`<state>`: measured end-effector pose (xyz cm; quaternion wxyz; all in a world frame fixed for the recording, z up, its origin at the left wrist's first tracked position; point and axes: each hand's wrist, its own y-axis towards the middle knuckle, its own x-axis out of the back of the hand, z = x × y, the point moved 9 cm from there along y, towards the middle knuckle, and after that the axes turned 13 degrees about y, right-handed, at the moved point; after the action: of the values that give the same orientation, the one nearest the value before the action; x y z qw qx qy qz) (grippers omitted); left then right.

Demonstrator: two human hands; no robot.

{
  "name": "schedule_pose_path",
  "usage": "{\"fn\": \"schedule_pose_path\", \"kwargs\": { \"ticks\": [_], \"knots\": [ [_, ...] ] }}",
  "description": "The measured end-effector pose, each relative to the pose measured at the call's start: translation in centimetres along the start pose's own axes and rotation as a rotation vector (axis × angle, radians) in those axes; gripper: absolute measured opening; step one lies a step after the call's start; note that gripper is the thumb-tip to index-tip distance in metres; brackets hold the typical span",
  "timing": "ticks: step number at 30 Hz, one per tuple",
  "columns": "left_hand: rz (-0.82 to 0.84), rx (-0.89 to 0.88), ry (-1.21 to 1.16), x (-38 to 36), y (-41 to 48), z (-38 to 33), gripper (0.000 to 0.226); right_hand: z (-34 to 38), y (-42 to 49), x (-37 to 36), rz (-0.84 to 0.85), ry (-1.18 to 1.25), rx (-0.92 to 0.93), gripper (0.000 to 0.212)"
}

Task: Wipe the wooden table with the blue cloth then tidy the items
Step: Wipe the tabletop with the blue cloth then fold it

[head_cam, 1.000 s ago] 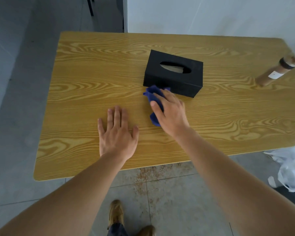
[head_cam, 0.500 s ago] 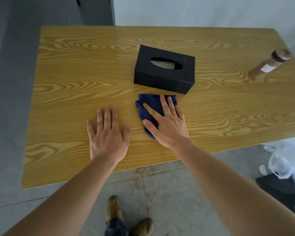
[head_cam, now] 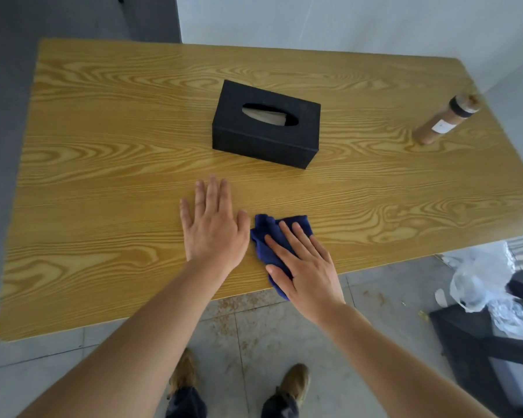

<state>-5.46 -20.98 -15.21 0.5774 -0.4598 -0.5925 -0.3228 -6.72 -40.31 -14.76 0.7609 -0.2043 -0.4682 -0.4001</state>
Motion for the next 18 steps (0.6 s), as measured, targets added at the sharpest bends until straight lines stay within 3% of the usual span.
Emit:
{"fn": "schedule_pose_path", "kwargs": {
  "ticks": [4,8,11,13,18],
  "knots": [
    [0.015,0.036,-0.027,-0.9,0.6,-2.3,0.074,-0.8,-2.2,1.3,-0.030,0.114,0.104,0.043],
    [0.000,0.086,0.094,-1.9,0.3,-2.9,0.082,-2.2,-3.5,3.9,0.012,0.281,0.188,0.033],
    [-0.004,0.099,0.173,-2.2,0.3,-3.0,0.085,-4.9,-3.2,6.1,0.107,0.607,-0.039,0.027],
    [-0.015,0.111,0.182,-2.2,0.4,-3.0,0.085,-7.5,-2.3,8.1,0.073,0.720,-0.212,0.018],
    [-0.045,0.137,0.193,-2.1,0.4,-3.0,0.084,-13.5,5.2,13.1,-0.143,0.554,-0.230,0.016]
  ]
}}
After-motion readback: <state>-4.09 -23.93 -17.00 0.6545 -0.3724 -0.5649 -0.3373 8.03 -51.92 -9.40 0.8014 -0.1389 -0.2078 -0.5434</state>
